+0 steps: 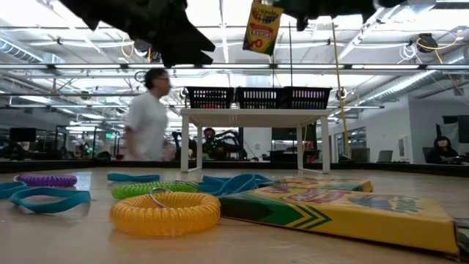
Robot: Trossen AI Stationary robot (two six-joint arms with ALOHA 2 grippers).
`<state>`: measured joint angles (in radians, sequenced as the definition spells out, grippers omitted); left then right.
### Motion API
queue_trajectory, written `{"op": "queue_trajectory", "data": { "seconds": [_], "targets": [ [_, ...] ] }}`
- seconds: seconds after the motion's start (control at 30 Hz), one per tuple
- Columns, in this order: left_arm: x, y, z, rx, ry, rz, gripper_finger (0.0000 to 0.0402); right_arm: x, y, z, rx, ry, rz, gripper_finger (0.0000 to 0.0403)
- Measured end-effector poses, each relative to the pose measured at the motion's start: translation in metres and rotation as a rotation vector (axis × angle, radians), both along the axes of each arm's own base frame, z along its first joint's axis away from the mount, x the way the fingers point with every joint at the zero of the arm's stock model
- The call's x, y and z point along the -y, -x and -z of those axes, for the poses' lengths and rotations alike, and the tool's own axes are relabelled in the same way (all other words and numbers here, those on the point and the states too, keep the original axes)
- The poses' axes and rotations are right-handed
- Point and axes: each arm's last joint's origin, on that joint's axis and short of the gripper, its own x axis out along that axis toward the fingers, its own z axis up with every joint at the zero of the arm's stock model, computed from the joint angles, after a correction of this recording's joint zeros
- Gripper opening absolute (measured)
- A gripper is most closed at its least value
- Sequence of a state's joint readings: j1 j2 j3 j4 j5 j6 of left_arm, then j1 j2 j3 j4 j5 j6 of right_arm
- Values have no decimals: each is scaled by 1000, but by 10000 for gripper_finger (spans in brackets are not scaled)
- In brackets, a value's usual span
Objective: Pick & Place Office Desk Supplies
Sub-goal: Put the crayon box into the middle black bin on the shelf
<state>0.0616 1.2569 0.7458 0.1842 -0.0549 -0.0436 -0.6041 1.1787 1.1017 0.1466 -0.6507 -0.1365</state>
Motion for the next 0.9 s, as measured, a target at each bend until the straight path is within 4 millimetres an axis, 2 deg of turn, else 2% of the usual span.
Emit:
{"op": "queue_trajectory", "data": {
  "seconds": [0.17, 0.4, 0.63, 0.9],
  "targets": [
    [-4, 3, 8, 48, 41, 41, 255, 35, -8, 15, -55, -98, -33, 0],
    [-6, 3, 8, 56, 49, 38, 255, 65, -15, 42, -121, -149, 17, 0],
    [-6, 3, 8, 56, 49, 37, 255, 76, -24, 63, -171, -209, -9, 0],
    [-6, 3, 8, 57, 52, 36, 255, 73, -22, 67, -218, -287, -25, 0]
  ]
}}
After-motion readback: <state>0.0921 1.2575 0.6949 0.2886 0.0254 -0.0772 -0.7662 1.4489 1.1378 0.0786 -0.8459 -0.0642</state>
